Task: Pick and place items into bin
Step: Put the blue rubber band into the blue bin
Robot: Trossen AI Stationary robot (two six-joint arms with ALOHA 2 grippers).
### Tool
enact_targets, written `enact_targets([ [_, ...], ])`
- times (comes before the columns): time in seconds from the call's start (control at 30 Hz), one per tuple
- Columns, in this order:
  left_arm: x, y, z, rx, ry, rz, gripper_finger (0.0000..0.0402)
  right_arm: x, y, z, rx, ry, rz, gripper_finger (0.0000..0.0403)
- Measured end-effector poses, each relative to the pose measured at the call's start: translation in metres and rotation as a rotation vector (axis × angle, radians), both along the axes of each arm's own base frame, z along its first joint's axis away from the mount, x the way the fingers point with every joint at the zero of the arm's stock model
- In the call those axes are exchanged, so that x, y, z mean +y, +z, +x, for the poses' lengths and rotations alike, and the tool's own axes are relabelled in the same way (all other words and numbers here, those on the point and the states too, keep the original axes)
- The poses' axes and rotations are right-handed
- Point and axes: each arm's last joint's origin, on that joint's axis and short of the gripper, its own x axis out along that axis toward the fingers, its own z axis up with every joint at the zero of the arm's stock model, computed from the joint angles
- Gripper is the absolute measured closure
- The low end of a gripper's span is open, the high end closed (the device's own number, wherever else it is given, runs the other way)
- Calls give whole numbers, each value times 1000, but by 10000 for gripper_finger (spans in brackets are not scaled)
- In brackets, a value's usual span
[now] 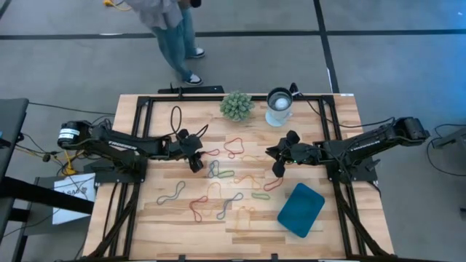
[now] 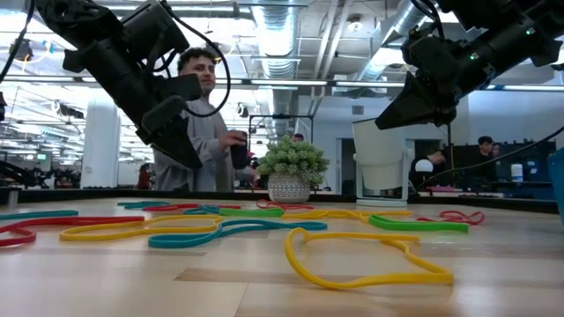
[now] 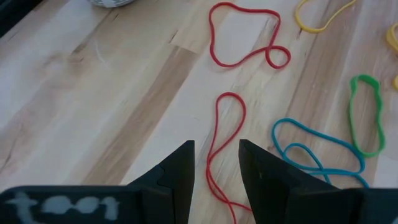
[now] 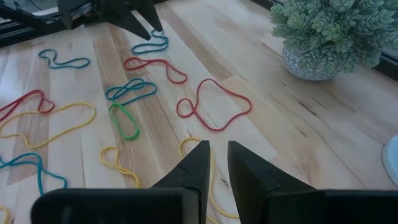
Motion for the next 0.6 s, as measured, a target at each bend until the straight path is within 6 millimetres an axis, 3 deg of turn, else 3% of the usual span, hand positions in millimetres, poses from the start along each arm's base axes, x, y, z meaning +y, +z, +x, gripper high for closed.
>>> enact_targets([
  [0.6,0,0,0,-16,33,-13,285,0,0,0,0,0,0,351],
])
